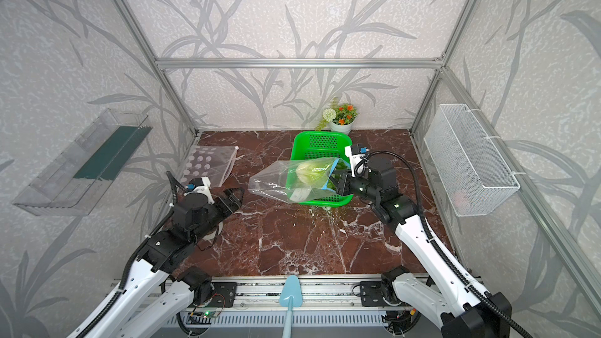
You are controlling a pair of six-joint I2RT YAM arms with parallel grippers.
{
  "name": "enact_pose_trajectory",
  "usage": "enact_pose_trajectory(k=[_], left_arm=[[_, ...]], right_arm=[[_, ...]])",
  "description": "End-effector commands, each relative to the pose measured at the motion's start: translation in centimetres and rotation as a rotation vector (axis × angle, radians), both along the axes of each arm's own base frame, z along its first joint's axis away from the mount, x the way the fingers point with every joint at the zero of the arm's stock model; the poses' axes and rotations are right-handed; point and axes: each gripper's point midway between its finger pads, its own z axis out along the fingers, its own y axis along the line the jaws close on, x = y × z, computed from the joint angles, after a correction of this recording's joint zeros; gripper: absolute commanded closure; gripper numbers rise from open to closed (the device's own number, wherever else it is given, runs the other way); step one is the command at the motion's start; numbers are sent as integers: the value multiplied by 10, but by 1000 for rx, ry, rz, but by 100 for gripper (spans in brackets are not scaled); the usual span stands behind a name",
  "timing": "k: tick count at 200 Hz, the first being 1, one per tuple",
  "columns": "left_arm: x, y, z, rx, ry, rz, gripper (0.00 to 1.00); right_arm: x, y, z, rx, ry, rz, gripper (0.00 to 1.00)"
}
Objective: Open the zip-top bag and take out the chinese cabbages
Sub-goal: Pick up the Chinese cabbage from the zipper food storage bag.
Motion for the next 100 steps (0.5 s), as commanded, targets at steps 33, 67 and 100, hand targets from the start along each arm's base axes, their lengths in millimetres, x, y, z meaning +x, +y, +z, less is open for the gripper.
enact_pose_trajectory(k=[33,67,100], left_arm=[[34,-44,7,-135,-44,-117,1],[51,-56,-5,-175,-24,-117,1],[67,-66,-10,-194,-19,-125,23]], right_arm=[[-6,5,14,50,-50,32,100],[-7,7,13,67,-46,40,100],[-9,9,11,75,-36,51,100]])
